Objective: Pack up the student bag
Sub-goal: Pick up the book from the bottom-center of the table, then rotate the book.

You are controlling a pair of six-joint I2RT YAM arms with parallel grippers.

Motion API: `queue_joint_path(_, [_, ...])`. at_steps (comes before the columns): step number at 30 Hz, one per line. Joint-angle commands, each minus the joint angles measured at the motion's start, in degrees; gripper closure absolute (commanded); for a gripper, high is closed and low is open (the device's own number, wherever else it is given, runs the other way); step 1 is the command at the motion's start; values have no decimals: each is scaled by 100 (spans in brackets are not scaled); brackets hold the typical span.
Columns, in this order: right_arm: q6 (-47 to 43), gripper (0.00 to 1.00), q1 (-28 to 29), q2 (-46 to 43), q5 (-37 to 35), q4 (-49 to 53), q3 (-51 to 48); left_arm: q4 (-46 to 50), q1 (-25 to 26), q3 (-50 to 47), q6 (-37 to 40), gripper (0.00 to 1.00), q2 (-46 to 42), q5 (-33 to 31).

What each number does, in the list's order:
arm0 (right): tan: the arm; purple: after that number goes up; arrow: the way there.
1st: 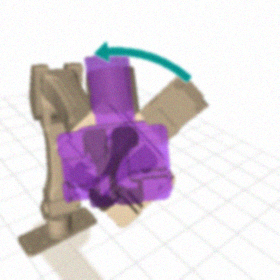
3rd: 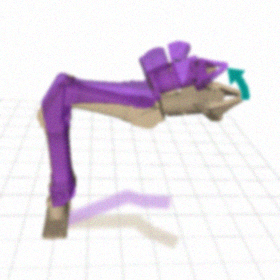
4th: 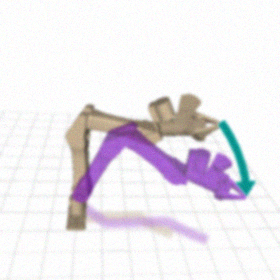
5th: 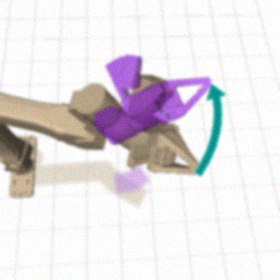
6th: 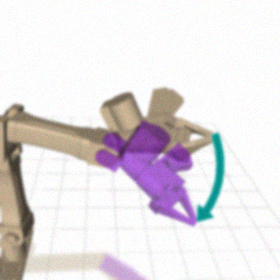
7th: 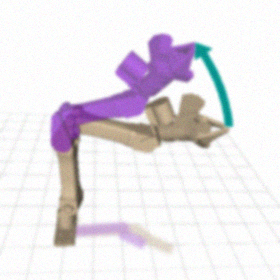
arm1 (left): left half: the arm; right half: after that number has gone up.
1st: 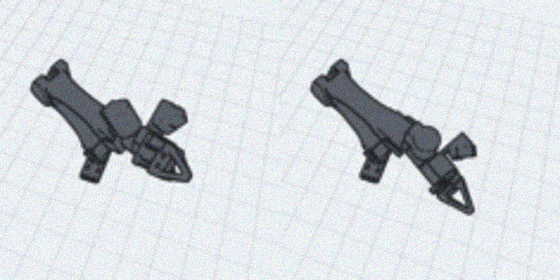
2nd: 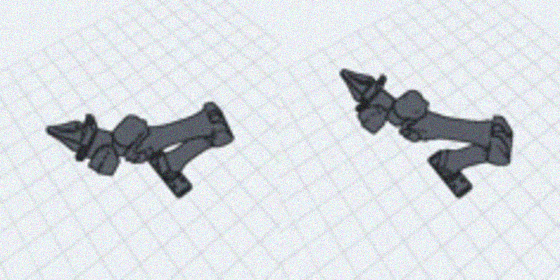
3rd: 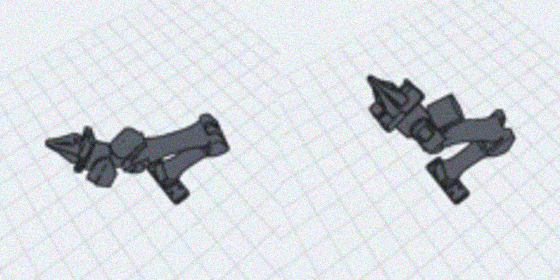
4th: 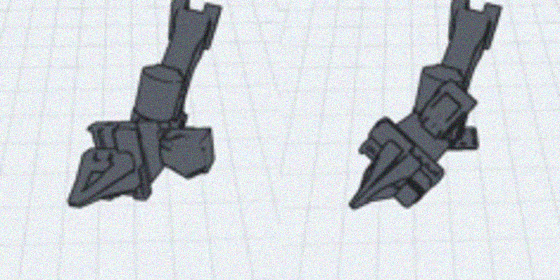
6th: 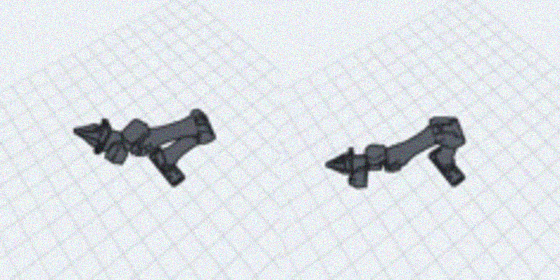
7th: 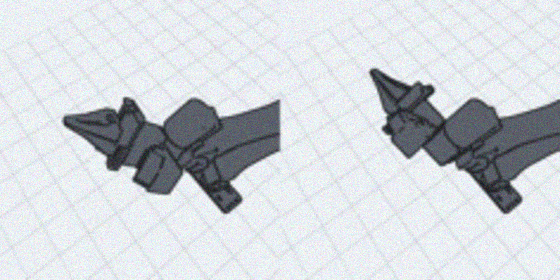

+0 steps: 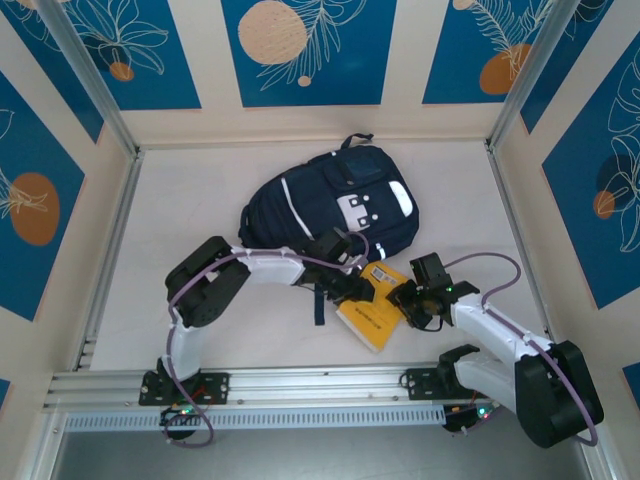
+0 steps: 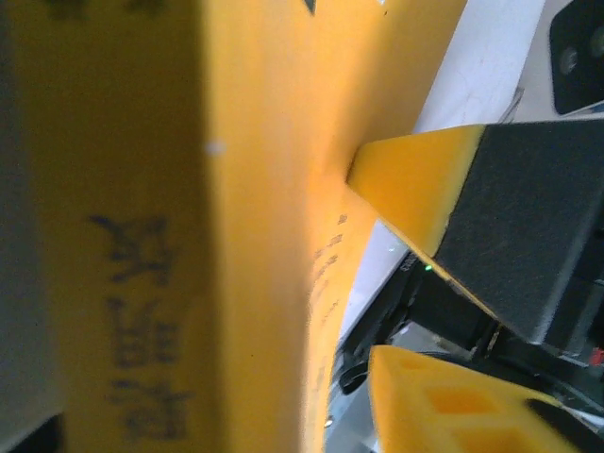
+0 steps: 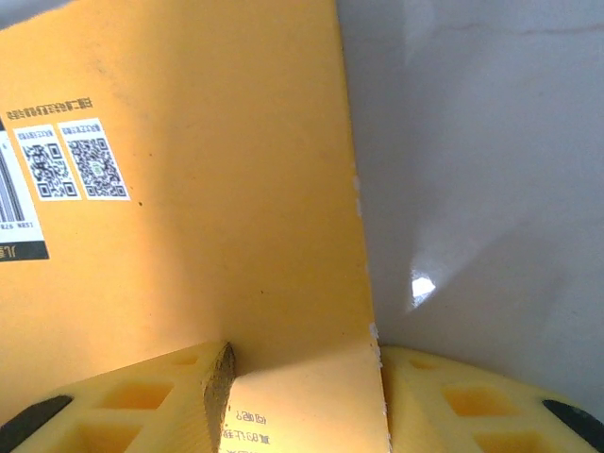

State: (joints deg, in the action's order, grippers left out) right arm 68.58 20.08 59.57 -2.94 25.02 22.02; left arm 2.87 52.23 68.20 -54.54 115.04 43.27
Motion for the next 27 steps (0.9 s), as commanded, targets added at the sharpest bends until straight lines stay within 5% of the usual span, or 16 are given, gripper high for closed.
queue_joint_path(1, [60, 54, 129, 122, -113, -205, -218, 500, 82, 408, 611, 74, -321, 34])
queue_joint_path(6, [46, 54, 147, -425, -363, 180, -130, 1106, 90, 521, 1035, 94, -620, -249])
queue_joint_path(17, [-412, 41, 216, -1919, -398, 1406, 530, 2035, 95, 237, 1624, 96, -1754, -810])
queue_joint_path(27, [-3295, 39, 194, -2734, 549, 84, 1214, 4008, 86, 926, 3573, 97, -3114, -2334])
